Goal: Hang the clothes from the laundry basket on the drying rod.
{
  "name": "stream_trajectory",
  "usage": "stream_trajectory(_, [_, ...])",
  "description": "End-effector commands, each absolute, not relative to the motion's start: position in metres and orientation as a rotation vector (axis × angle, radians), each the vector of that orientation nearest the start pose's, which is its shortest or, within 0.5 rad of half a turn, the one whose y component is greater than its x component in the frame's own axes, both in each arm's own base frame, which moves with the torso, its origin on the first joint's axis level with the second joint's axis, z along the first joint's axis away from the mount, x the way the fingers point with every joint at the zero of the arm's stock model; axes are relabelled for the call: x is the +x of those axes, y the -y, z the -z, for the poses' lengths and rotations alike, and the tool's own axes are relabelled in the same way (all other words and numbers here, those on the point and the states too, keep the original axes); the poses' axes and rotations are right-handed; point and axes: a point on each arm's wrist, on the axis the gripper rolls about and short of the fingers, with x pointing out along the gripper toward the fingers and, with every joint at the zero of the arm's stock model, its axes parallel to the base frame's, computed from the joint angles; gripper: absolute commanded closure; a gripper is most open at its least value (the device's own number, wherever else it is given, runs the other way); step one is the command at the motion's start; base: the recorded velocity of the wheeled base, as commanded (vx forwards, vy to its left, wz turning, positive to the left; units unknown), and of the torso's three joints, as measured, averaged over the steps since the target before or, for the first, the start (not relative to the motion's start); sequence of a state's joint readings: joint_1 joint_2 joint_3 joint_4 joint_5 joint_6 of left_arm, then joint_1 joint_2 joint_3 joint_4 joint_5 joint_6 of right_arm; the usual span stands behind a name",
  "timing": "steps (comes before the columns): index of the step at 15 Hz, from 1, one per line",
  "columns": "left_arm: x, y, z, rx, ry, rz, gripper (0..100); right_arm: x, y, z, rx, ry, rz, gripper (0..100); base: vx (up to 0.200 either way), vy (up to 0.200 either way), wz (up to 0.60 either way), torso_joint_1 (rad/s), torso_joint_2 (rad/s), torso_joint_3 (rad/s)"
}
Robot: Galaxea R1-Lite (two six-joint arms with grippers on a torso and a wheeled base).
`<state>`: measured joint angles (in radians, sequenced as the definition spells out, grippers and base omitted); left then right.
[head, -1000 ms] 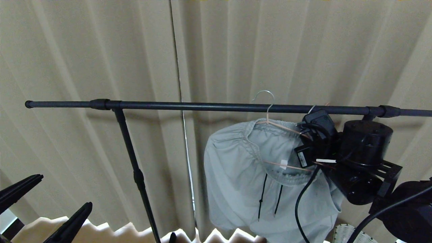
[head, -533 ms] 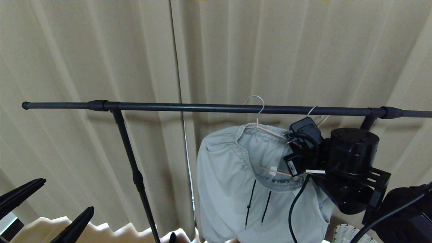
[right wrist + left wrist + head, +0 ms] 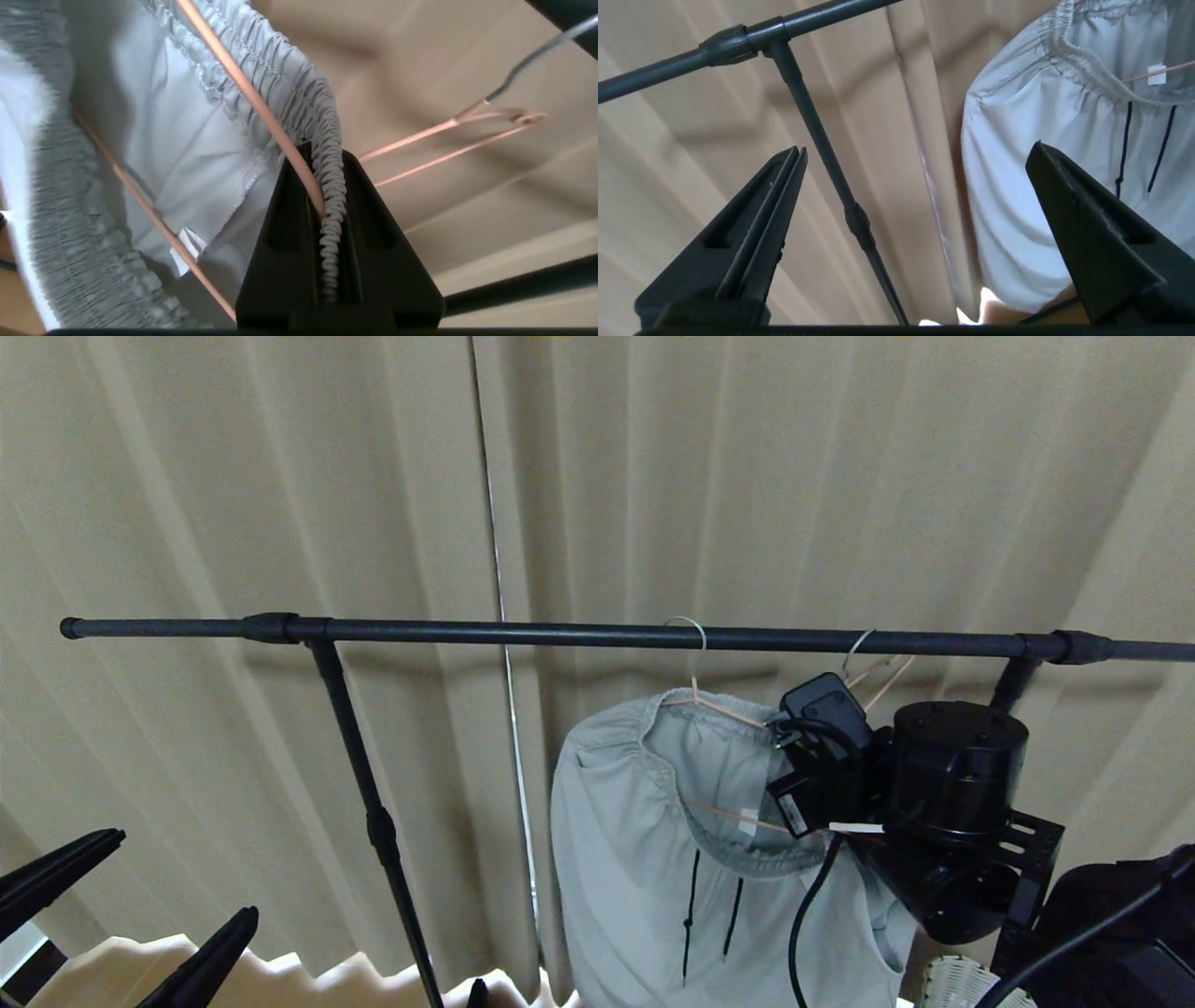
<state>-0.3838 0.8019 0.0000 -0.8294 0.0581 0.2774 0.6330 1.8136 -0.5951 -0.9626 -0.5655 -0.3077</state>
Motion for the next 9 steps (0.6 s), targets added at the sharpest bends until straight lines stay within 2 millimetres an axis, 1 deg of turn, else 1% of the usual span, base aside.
stream_trajectory(1, [0.065,0.0248,-0.1454,0.269,0.072,0.319,0,0.2505,-0.1708,-0.1232,-0.462,-0.209,-0.107,100,0.0,0.0,0.0,0.0,0.0,0.0])
stream_trajectory(3, [0.065,0.0248,-0.1454,0.269,0.072,0.319,0,0.2517,-0.1717,-0.1204,-0.465,-0.214,-0.111,100,0.0,0.0,0.0,0.0,0.0,0.0])
stream_trajectory(7, [0.065,0.0248,-0.1454,0.269,0.072,0.319,0,0.2502,-0.1713,-0.1233,-0.46,-0.206,-0.115,100,0.0,0.0,0.0,0.0,0.0,0.0])
stream_trajectory(8, [0.065,0.0248,-0.1454,0.269,0.072,0.319,0,0.2498,-0.1711,-0.1229,-0.458,-0.206,-0.118,0,0.0,0.0,0.0,0.0,0.0,0.0])
stream_trajectory(9, [0.065,0.0248,-0.1454,0.269,0.072,0.319,0,0.2494,-0.171,-0.1223,-0.449,-0.2,-0.126,0,0.0,0.0,0.0,0.0,0.0,0.0])
